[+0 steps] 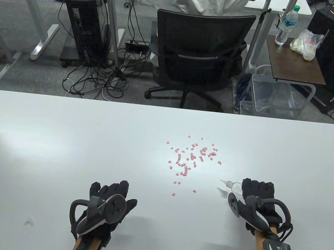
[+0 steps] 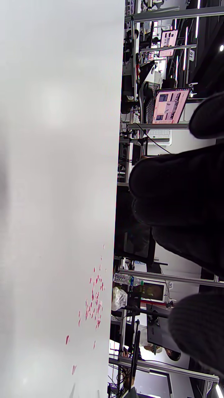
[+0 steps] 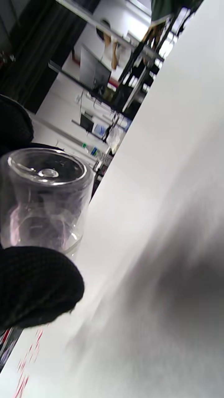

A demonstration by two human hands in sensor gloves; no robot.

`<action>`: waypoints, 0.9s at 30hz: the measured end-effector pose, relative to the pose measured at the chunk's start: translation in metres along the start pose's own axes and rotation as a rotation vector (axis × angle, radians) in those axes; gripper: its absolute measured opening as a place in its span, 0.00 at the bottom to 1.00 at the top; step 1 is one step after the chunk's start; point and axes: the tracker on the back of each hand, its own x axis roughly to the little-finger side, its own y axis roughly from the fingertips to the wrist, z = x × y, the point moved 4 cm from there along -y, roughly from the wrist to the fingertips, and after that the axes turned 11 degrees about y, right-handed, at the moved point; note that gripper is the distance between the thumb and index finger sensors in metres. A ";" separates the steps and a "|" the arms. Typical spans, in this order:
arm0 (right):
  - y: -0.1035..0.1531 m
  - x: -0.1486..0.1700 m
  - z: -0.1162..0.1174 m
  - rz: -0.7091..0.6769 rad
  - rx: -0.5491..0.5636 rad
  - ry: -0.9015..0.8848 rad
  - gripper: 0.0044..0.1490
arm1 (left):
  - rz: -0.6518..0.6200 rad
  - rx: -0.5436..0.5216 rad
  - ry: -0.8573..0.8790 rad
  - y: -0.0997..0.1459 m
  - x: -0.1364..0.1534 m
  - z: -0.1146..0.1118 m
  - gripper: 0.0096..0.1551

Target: Squeeze empty conical bottle to blow paper scraps with air puff

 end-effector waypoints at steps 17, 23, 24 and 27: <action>0.021 0.008 0.000 0.019 0.029 -0.066 0.45 | -0.009 0.009 -0.006 0.000 -0.003 -0.002 0.43; 0.038 0.002 -0.009 0.030 0.085 -0.176 0.46 | -0.014 0.026 -0.007 0.000 -0.006 -0.005 0.44; 0.040 0.001 -0.011 0.032 0.084 -0.194 0.46 | -0.013 0.028 -0.005 0.000 -0.006 -0.006 0.43; 0.043 -0.001 -0.013 0.023 0.100 -0.208 0.46 | -0.004 0.040 0.005 0.000 -0.006 -0.010 0.43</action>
